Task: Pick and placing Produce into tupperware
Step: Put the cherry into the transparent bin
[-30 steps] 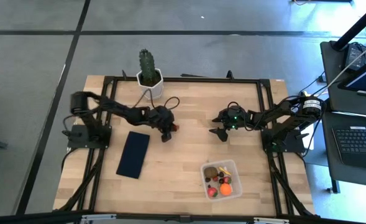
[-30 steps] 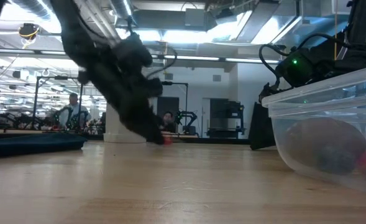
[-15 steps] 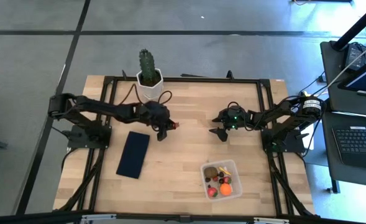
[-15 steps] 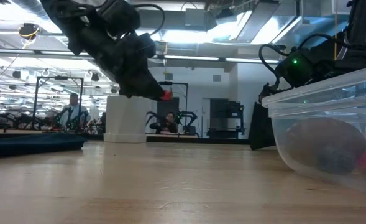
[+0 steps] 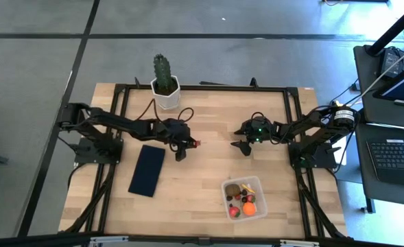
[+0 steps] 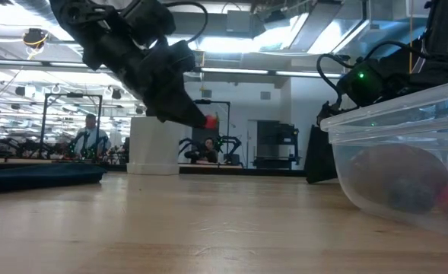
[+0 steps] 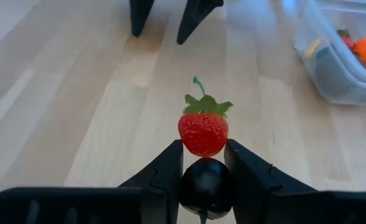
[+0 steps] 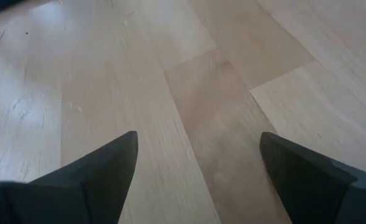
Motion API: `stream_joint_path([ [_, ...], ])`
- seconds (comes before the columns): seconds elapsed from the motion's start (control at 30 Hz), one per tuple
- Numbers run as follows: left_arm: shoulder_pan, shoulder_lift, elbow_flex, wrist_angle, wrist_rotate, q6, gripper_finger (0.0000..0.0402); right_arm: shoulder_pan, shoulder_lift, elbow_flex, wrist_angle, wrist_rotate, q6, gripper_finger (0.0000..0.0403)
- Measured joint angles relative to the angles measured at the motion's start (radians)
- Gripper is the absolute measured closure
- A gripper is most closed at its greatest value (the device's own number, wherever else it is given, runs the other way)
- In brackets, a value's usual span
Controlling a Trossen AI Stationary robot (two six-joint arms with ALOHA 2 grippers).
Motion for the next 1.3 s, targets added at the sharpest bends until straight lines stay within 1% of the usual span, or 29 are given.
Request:
stream_joint_path([
  [0.17,-0.006,0.058,0.000,0.023,0.000,-0.005,0.0299,0.000,0.000,0.000,0.002,0.000,0.000,0.0063],
  [0.27,-0.006,0.110,0.000,0.042,0.000,-0.008,0.0304,0.000,0.000,0.000,0.003,0.000,0.000,0.0063],
  [0.47,-0.005,0.226,0.000,0.145,0.004,-0.009,0.0308,0.000,0.000,0.000,0.004,0.000,0.001,0.0063],
  [0.63,-0.005,0.266,0.000,0.158,0.005,-0.030,0.0295,0.000,0.000,0.000,0.004,0.000,0.001,0.0063],
  [0.8,-0.010,0.266,0.000,0.156,0.006,-0.028,0.0309,0.000,0.000,0.000,0.004,0.000,0.001,0.0063],
  [1.0,-0.010,0.255,0.001,0.151,0.020,-0.010,0.0307,0.000,0.000,0.000,0.005,0.000,0.004,0.0063],
  [1.1,-0.010,0.228,0.011,0.131,0.044,-0.019,0.0297,0.000,0.000,0.000,0.005,0.000,0.004,0.0063],
  [1.17,-0.015,0.203,0.034,0.124,0.080,-0.024,0.0297,0.000,0.000,0.000,0.005,0.000,0.004,0.0063],
  [1.3,-0.059,0.176,0.113,0.126,0.194,0.003,0.0309,0.000,0.000,0.000,0.006,0.000,0.001,0.0063],
])
